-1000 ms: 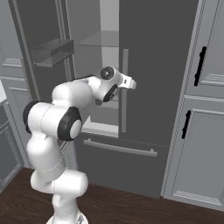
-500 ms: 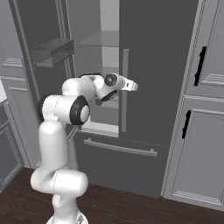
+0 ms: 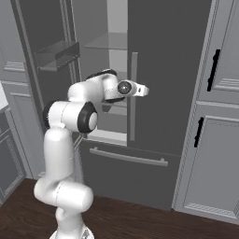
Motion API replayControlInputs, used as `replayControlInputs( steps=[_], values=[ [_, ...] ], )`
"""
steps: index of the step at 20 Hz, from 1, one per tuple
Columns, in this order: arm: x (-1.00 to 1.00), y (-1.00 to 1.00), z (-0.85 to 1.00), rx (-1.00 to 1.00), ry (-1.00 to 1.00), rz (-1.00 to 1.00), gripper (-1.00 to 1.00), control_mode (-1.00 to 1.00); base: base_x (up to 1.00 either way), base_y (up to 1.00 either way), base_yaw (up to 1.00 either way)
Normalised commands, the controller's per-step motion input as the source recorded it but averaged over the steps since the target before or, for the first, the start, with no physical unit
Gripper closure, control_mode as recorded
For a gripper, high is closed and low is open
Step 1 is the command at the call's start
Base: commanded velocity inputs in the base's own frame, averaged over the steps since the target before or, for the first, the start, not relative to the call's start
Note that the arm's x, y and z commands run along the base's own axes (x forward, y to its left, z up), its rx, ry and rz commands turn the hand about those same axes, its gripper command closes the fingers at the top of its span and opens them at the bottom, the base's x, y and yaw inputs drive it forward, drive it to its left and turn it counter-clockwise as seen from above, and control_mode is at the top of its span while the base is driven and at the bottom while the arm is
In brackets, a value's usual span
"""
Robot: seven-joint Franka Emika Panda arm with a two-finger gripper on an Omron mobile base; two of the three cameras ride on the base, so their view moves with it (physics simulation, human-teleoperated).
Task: Grab a lemon wedge from the fridge and one ice cube from the ice bowl, and put them in the glass of lemonade.
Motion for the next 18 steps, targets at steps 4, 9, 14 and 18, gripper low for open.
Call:
replayControlInputs(
  steps=[4, 9, 14, 18],
  values=[
    [0.02, -0.03, 0.12, 0.01, 0.13, 0.04, 1.0, -1.0, 0.0, 0.0, 0.0],
    [-0.73, -0.16, 0.63, 0.01, 0.23, 0.01, 1.0, -1.0, 0.0, 0.0, 0.0],
    [-0.9, -0.38, 0.87, 0.04, 0.24, 0.0, 1.0, -1.0, 0.0, 0.0, 0.0],
    [-0.96, -0.56, 0.85, 0.06, 0.11, 0.04, 1.0, -1.0, 0.0, 0.0, 0.0]
  ],
)
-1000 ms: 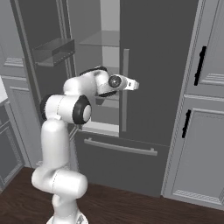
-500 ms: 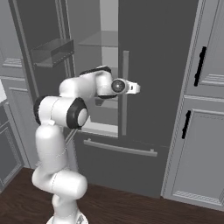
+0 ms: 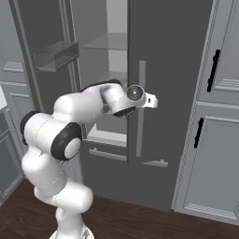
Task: Grab a lemon wedge from the fridge and one ice cube from the ice bowl, and put them in the glass of lemonade.
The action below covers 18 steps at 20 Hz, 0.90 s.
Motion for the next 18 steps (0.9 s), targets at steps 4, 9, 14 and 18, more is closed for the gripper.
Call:
replayControlInputs(
  steps=[4, 9, 14, 18],
  values=[
    [-1.0, -0.64, 0.76, 0.06, 0.04, 0.09, 1.0, -1.0, 0.0, 0.0, 0.0],
    [-0.98, -0.74, 0.7, 0.07, 0.0, 0.11, 1.0, -1.0, 0.0, 0.0, 0.0],
    [-0.83, -0.08, 0.72, -0.04, 0.01, 0.08, 1.0, -1.0, 0.0, 0.0, 0.0],
    [-0.39, 0.89, 0.31, -0.29, 0.22, 0.11, 1.0, -1.0, 0.0, 0.0, 0.0]
  ],
)
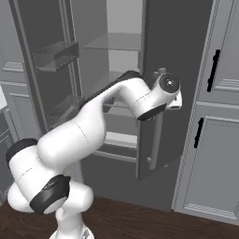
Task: Grab a lemon wedge from the fridge and one ice cube from the ice bowl, and put them in the glass of lemonade.
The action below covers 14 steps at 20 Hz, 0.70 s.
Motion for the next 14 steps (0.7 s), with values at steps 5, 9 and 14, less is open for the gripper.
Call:
replayControlInputs(
  steps=[5, 9, 14],
  values=[
    [-0.07, 1.0, -0.01, -0.49, 0.19, 0.14, 1.0, -1.0, 0.0, 0.0, 0.0],
    [-0.17, 1.0, -0.16, -0.44, 0.12, 0.13, 1.0, -1.0, 0.0, 0.0, 0.0],
    [-0.1, 0.97, -0.42, -0.38, 0.05, 0.1, 1.0, -1.0, 0.0, 0.0, 0.0]
  ],
)
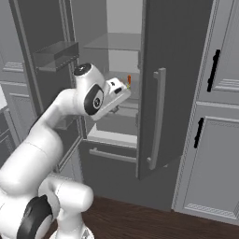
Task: Grab a lemon wedge from the fridge and one ice cube from the ice bowl, and put them in the glass of lemonade.
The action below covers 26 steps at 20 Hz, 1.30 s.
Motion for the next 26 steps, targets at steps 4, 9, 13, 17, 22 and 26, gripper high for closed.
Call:
replayControlInputs(
  steps=[4, 9, 13, 17, 22, 26],
  values=[
    [0.0, 0.38, -0.07, -0.38, 0.0, 0.0, -1.0, -1.0, 0.0, 0.0, 0.0],
    [0.38, -0.1, 0.0, -0.3, -0.01, 0.0, -1.0, -1.0, 0.0, 0.0, 0.0],
    [0.91, -0.1, 0.0, -0.32, -0.01, 0.0, -1.0, -1.0, 0.0, 0.0, 0.0],
    [1.0, -0.02, 0.0, -0.15, 0.03, 0.0, -1.0, -1.0, 0.0, 0.0, 0.0],
    [1.0, -0.23, 0.01, -0.03, 0.09, -0.04, -1.0, -1.0, 0.0, 0.0, 0.0],
    [0.98, -0.58, 0.0, 0.0, 0.05, -0.13, -1.0, -1.0, 0.0, 0.0, 0.0]
  ],
)
